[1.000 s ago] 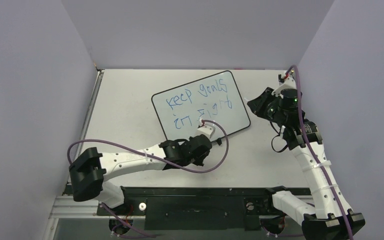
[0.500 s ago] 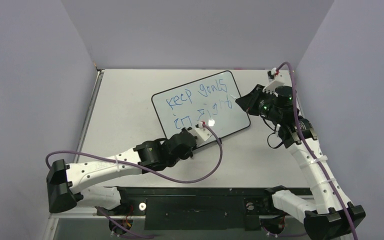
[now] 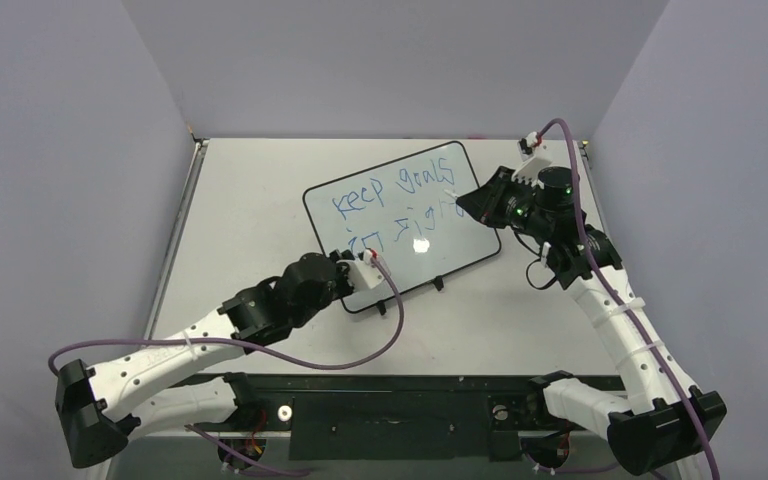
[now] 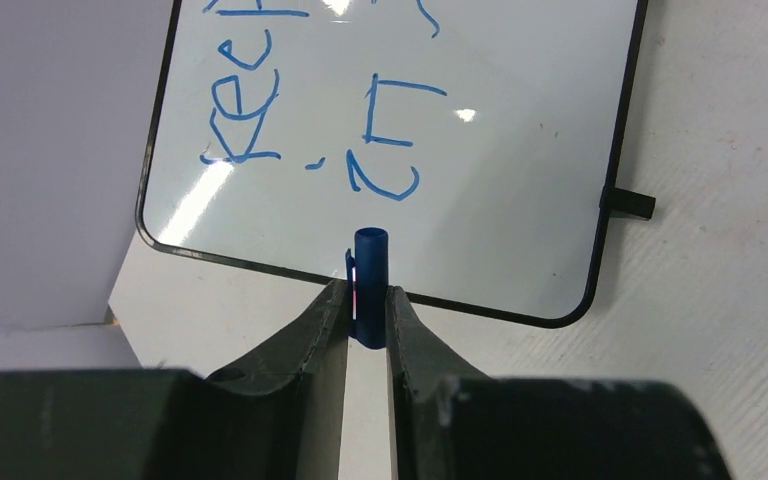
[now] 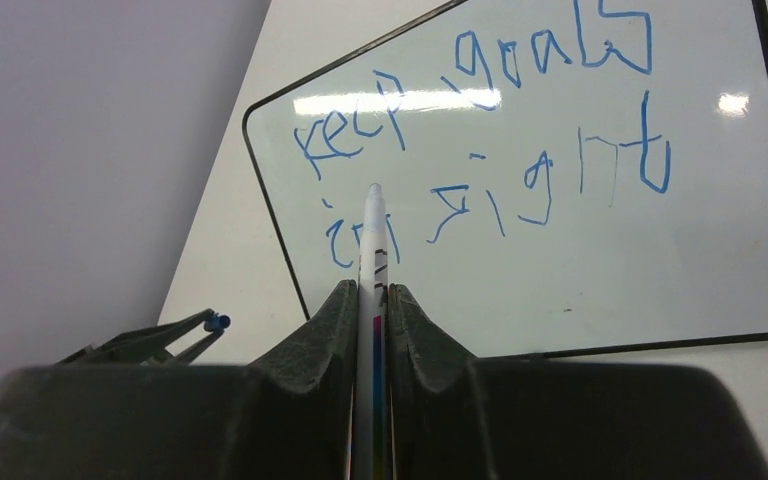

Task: Write a sentence on the whiteboard
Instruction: Insert the whiteboard marker without the cap into the pen cap.

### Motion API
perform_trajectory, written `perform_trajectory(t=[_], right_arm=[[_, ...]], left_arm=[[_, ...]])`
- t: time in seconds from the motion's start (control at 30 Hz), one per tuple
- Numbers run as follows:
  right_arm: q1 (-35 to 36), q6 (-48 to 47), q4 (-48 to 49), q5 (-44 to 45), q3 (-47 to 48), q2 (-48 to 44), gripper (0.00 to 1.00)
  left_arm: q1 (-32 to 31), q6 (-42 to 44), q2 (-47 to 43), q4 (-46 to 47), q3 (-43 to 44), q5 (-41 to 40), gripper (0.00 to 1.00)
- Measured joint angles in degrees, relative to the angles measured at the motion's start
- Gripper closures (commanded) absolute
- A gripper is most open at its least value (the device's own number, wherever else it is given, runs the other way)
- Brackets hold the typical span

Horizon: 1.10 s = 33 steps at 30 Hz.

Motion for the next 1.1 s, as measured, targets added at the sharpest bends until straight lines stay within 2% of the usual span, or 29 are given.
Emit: perform_trajectory(t=[0.17,0.43,0.6,0.8,1.1], right_arm=[[0.37,-0.02,0.39,-0.48,0.00,0.42,1.00],[0.96,-0.13,0.85,-2.78,0.00,1.22,1.00],[1.22,-0.13,1.81,-5.90,-0.11,2.05,1.00],[2.58,-0.24,2.62,-9.97,-1.11,2.10,1.00],[4.81,-0.63,2.80,-14.03,-2.84,2.01,1.00]], left_arm=[[7.39,1.99,-3.74,-0.20,0.00,13.27,1.00],[11.61,4.83,-5.88,0.81,-0.22,31.95,1.00],[17.73,2.82,-7.08,4.31,-2.01,42.97,1.00],[24.85,-5.46,-10.84,13.92,-7.56,55.60,1.00],[30.21,-28.35,-11.45,33.11,-15.23,68.04,1.00]])
